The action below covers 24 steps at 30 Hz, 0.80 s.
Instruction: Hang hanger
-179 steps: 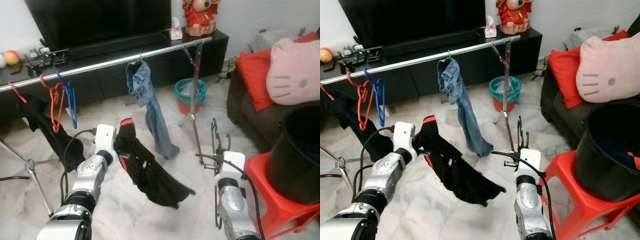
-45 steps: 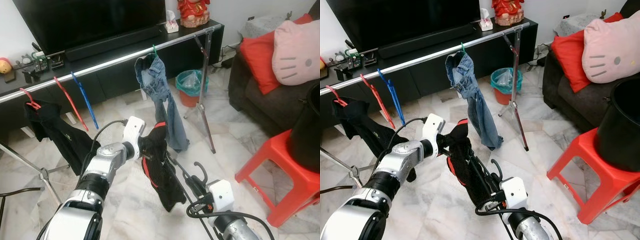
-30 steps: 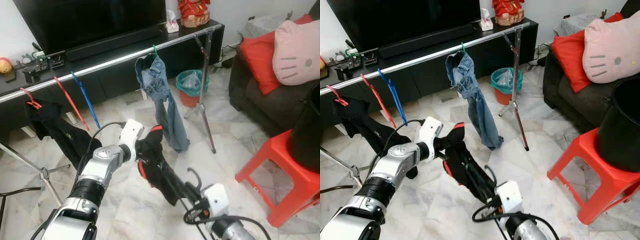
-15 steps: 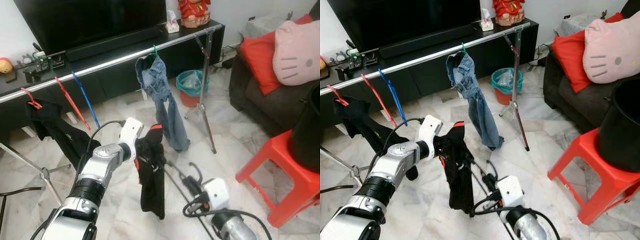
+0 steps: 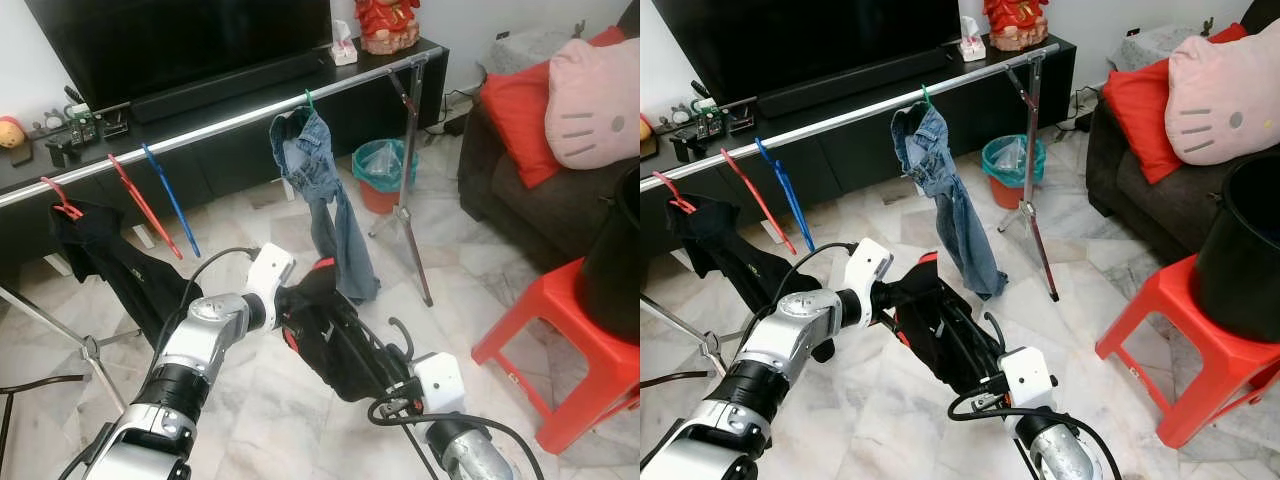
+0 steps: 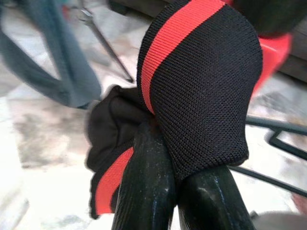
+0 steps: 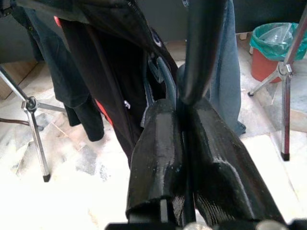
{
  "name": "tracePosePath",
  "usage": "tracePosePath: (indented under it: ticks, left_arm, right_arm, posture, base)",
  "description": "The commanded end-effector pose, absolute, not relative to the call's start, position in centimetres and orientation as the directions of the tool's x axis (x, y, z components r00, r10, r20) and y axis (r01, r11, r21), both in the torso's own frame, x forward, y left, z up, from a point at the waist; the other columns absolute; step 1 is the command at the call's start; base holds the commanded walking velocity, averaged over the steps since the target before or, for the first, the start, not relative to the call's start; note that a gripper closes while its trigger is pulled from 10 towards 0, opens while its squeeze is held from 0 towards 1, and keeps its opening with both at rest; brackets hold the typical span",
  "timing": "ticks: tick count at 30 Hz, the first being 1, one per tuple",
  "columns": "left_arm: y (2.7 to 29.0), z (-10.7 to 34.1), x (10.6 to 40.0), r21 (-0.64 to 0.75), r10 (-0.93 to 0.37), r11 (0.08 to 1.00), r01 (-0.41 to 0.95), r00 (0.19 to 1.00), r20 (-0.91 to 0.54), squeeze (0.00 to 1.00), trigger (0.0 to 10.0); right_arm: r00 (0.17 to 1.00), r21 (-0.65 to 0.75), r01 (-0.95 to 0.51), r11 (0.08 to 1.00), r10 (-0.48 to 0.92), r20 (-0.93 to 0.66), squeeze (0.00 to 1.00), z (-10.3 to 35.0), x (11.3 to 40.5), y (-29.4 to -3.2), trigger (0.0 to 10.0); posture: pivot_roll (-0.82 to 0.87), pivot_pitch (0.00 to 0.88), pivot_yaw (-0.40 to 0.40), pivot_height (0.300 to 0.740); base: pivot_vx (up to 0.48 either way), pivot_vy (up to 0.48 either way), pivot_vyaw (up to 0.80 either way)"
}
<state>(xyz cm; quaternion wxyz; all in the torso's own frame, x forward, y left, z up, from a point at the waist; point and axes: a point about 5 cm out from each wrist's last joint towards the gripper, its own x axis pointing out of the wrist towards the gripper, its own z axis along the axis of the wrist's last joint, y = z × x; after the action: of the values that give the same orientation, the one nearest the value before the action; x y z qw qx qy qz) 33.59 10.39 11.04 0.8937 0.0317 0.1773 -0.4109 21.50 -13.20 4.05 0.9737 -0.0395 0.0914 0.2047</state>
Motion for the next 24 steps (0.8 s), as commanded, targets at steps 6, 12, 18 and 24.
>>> tracePosePath:
  ticks: [6,12,18,24]
  left_arm:
    - [10.2,11.4,31.6,-0.105,-0.815,0.523,0.846,0.46,-0.353,0.0,10.0]
    - [10.2,11.8,31.6,-0.11,-0.825,0.51,0.853,0.449,-0.342,0.0,10.0]
    - [9.9,12.4,29.8,-0.143,-0.895,0.368,0.919,0.309,-0.321,0.0,10.0]
    - [10.2,12.8,27.5,-0.239,-0.941,0.206,0.949,0.126,-0.313,0.0,10.0]
  right_arm:
    - [0.894,-0.029,-0.42,0.907,0.408,-0.185,0.0,4.0,22.1,-12.7,10.0]
    - [0.879,-0.033,-0.448,0.894,0.433,-0.197,0.0,3.8,22.1,-12.2,10.0]
    - [0.881,-0.039,-0.44,0.897,0.423,-0.211,0.0,3.5,22.3,-12.2,10.0]
    - [0.908,-0.069,-0.393,0.917,0.375,-0.19,0.0,3.7,22.9,-12.6,10.0]
  posture:
    - [0.09,0.029,0.164,0.74]
    - [0.1,0.026,0.165,0.74]
    - [0.1,0.028,0.165,0.74]
    - [0.11,0.034,0.166,0.74]
  base:
    - [0.0,0.0,0.0]
    - [0.0,0.0,0.0]
    - [0.0,0.0,0.0]
    - [0.0,0.0,0.0]
